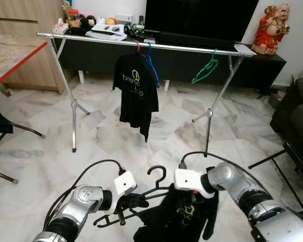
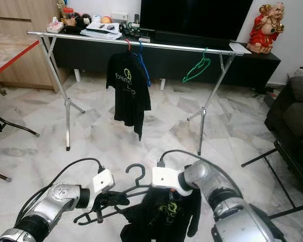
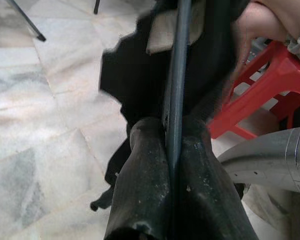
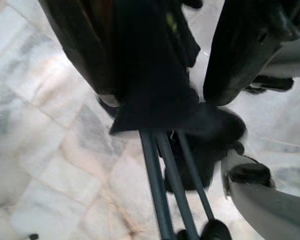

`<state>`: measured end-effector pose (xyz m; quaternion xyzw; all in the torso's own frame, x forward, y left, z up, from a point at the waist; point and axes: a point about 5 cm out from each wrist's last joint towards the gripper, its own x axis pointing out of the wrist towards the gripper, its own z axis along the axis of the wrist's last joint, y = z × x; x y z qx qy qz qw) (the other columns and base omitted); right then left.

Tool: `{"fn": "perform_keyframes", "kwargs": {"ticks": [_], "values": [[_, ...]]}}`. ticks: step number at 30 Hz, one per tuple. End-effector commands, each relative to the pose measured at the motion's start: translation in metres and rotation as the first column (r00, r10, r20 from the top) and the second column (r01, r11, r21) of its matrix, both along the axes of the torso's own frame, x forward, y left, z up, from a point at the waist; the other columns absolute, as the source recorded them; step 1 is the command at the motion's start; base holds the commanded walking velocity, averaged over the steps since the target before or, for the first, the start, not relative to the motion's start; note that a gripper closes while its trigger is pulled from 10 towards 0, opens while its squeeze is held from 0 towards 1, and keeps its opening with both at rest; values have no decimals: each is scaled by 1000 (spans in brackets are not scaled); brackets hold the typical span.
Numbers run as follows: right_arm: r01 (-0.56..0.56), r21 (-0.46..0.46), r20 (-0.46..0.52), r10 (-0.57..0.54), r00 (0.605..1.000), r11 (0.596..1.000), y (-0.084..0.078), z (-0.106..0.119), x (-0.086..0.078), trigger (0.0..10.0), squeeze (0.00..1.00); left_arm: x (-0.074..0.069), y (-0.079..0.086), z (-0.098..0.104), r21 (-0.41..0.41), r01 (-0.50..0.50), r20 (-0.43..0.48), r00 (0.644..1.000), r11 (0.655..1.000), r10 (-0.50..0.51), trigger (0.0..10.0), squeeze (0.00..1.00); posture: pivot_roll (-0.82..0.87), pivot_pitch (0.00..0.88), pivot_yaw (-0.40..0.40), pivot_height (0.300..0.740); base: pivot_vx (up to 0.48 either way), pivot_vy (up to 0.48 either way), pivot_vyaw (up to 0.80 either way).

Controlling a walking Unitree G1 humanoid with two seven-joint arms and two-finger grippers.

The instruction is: Hang hanger

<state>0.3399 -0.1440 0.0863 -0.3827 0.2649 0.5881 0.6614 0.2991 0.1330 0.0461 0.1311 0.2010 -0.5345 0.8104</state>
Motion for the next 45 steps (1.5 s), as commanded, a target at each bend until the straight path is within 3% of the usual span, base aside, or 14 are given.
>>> {"fn": "perform_keyframes", "kwargs": {"ticks": [1,2,3,4,6,7,19,23,27,32,36,40,43,45], "values": [[-21,-18,19,21,1000,1000,-4,5,2,10000,1000,3,0,4,-20,-16,29,999,1000,16,0,0,1,38,-127,740,0,0,0],[-19,-20,28,20,999,1000,-5,6,3,10000,1000,3,0,4,-21,-17,29,999,1000,17,0,0,-1,38,-126,740,0,0,0],[-19,-20,34,19,999,1000,-6,8,4,10000,925,3,0,4,-21,-17,28,999,1000,18,0,0,-1,38,-126,740,0,0,0],[-17,-16,41,18,999,1000,-7,10,4,10000,733,3,0,4,-21,-18,28,999,1000,19,0,0,-4,38,-126,740,0,0,0],[-15,-12,46,15,999,1000,-8,12,5,10000,678,3,1,4,-21,-19,28,999,1000,20,0,0,-7,37,-124,740,0,0,0],[-18,-11,52,18,998,1000,-10,14,6,10000,0,3,1,3,-21,-20,27,999,1000,21,0,0,-10,36,-123,740,0,0,0],[63,41,195,-70,978,997,-17,28,17,10000,0,3,2,2,-23,-29,27,999,999,29,0,0,-15,35,-122,740,0,0,0],[150,71,327,-165,931,986,-24,40,28,10000,0,3,2,1,-25,-34,27,999,999,34,0,0,-22,29,-118,740,0,0,0],[220,138,373,-256,892,966,-32,49,32,10000,0,2,2,1,-27,-31,26,999,999,32,0,0,-22,26,-118,740,0,0,0],[242,87,294,-257,921,966,-58,30,17,10000,0,4,8,4,-39,-42,25,999,998,43,0,0,-26,19,-116,740,0,0,0],[295,66,284,-301,910,953,-74,12,5,10000,0,5,11,9,-90,-37,8,999,995,38,0,0,-35,15,-109,740,0,0,0],[341,117,217,-359,908,933,-86,1,-7,10000,0,8,13,16,-112,-27,12,1000,993,28,0,0,-38,14,-103,740,0,0,0],[372,130,222,-392,893,919,-94,-1,-11,10000,0,9,16,19,-120,-25,13,1000,992,27,0,0,-43,17,-100,740,0,0,0],[403,132,297,-424,855,905,-102,2,-10,10000,0,10,18,22,-131,-19,12,1000,991,21,0,0,-47,22,-98,740,0,0,0]]}}
